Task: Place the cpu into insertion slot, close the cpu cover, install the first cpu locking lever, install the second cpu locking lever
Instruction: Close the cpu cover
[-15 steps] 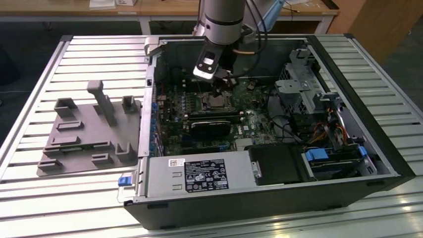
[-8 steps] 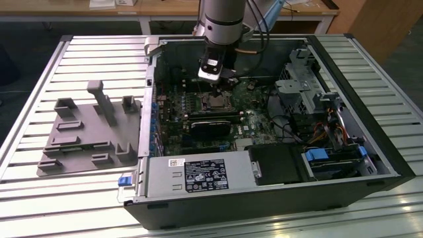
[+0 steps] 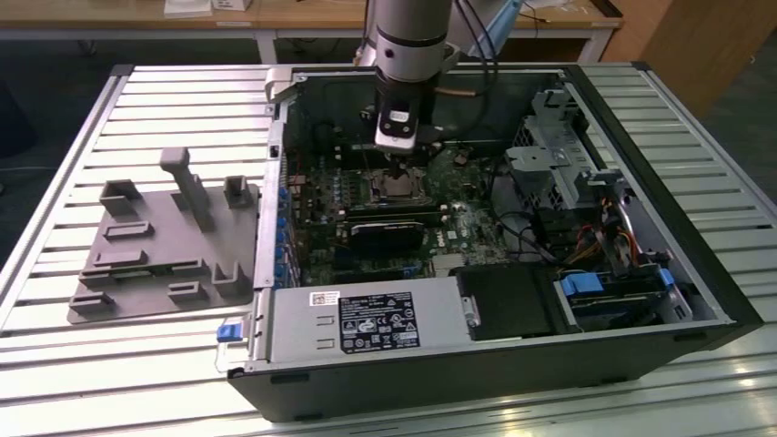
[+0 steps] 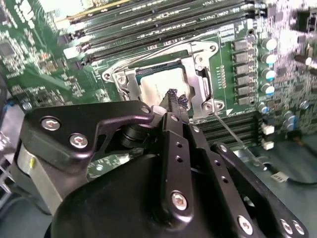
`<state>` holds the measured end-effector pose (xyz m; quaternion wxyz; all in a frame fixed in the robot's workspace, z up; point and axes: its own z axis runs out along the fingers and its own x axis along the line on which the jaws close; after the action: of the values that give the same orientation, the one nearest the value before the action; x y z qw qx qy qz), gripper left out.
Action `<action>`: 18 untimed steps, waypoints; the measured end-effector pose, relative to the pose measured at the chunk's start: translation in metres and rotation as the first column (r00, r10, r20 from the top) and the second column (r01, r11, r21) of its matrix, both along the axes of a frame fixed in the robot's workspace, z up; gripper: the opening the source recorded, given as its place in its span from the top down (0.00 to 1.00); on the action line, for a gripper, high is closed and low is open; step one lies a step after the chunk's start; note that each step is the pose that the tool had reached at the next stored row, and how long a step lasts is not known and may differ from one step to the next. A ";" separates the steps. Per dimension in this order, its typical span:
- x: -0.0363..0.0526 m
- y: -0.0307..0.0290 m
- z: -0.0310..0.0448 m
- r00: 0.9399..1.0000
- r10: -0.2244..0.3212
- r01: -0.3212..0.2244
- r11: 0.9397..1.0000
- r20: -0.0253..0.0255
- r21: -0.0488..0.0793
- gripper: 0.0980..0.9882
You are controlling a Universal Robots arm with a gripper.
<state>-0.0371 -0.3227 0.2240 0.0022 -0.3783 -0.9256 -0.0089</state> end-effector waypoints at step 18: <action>0.0000 0.0000 -0.0016 0.950 0.313 -0.313 0.950 0.000 0.000 1.00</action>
<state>-0.0371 -0.3227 0.2225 0.0036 -0.2269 -0.9739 -0.0086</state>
